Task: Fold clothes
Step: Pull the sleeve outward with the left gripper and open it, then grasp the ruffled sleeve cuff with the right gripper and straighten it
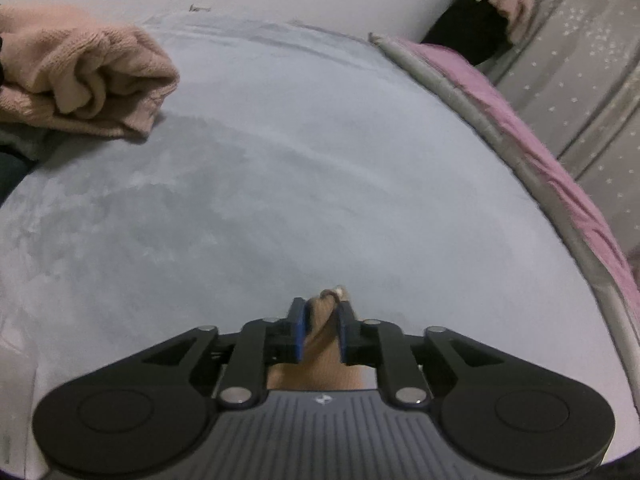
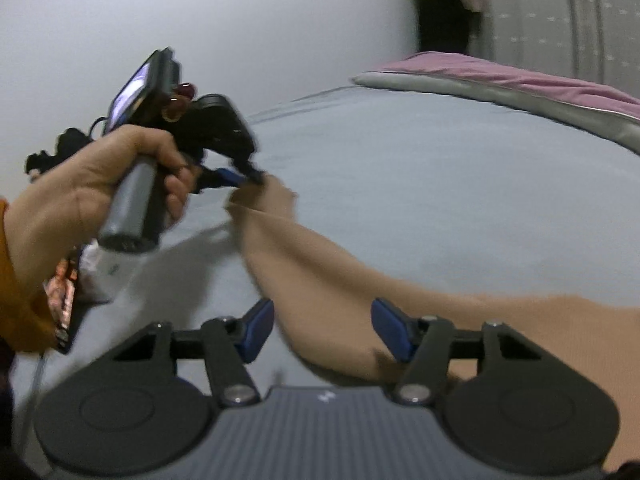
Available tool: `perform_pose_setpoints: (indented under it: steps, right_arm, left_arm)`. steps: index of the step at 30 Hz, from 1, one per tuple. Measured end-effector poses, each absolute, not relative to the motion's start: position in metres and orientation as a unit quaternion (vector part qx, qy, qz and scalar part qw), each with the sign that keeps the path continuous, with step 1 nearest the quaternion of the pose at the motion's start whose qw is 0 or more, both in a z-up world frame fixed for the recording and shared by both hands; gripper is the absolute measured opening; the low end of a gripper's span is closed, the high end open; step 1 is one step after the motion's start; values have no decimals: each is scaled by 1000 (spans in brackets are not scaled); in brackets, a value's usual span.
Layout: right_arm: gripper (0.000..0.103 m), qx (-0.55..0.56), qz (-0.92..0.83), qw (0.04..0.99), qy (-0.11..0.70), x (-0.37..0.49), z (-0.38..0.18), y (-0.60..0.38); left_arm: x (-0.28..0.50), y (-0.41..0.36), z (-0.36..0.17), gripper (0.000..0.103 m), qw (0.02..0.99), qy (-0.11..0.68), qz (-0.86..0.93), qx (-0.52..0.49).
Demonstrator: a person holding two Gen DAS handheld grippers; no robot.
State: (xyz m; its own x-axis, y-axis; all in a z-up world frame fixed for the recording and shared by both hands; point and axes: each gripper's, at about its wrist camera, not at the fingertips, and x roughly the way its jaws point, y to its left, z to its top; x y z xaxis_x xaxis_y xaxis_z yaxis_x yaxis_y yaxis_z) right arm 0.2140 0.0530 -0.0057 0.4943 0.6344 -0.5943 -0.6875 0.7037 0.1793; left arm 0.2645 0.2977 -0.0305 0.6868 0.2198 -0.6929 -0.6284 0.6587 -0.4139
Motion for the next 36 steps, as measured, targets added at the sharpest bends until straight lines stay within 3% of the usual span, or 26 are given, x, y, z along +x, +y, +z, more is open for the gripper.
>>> perform_pose_setpoints:
  steps: [7,14,18,22,29,36]
  right_arm:
    - [47,-80,415,842,336,234,-22,121]
    - [45,-125,410,842,327,241,-46,144]
    - [25,-135,396,853,311,244,-52,146]
    - [11,-13,406,847,344,268,-52,122]
    - [10,208,383,809,396,310,-71,71]
    - [10,273,341,809,395,323,-78,50]
  left_arm:
    - [245,280,-13,38,893,278,212,-283]
    - [224,275,-7,44,921,233,207,-234]
    - [221,280,-14,44,927,200,195,-251]
    - [222,284,-19,44,926,193,191,-261]
    - [223,287,-28,44,924,182,196,-274]
    - [229,295,-42,44,914,193,184,-305]
